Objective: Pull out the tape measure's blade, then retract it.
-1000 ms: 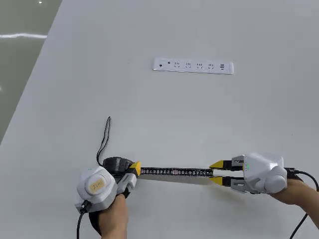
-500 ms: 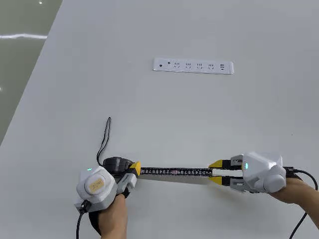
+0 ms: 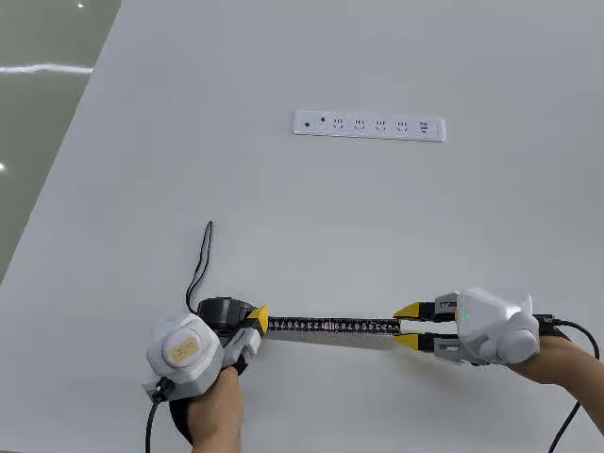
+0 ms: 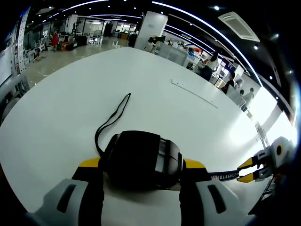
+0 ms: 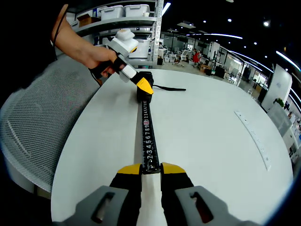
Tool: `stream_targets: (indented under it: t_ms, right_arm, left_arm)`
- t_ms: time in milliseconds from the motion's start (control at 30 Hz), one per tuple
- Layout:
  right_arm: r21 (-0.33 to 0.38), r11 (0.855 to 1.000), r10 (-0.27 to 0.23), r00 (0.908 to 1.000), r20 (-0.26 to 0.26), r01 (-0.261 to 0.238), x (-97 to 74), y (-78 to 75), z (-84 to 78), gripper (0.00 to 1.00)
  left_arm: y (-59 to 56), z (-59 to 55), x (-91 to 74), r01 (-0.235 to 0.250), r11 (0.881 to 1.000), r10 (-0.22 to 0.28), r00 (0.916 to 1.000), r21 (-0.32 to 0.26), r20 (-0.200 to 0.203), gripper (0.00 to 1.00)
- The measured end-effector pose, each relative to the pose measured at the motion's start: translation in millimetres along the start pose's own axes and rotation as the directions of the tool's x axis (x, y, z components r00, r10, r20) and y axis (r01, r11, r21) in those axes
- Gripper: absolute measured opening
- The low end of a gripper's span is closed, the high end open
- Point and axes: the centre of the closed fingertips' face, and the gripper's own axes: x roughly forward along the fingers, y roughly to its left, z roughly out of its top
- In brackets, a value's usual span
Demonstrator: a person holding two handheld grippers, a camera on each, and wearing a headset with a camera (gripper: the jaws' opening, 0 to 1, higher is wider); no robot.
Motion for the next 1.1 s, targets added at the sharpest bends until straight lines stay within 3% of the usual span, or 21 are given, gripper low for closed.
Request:
stream_targets:
  t_ms: [1100]
  right_arm:
    - [-0.017, 1.0, 0.018, 0.9998, 0.011, -0.018, 12.2, 0.0, 9.3, 0.13]
  left_arm:
    - [0.5, -0.7, 0.5, 0.004, 1.0, -0.004, 1.0, -0.002, -0.008, 0.63]
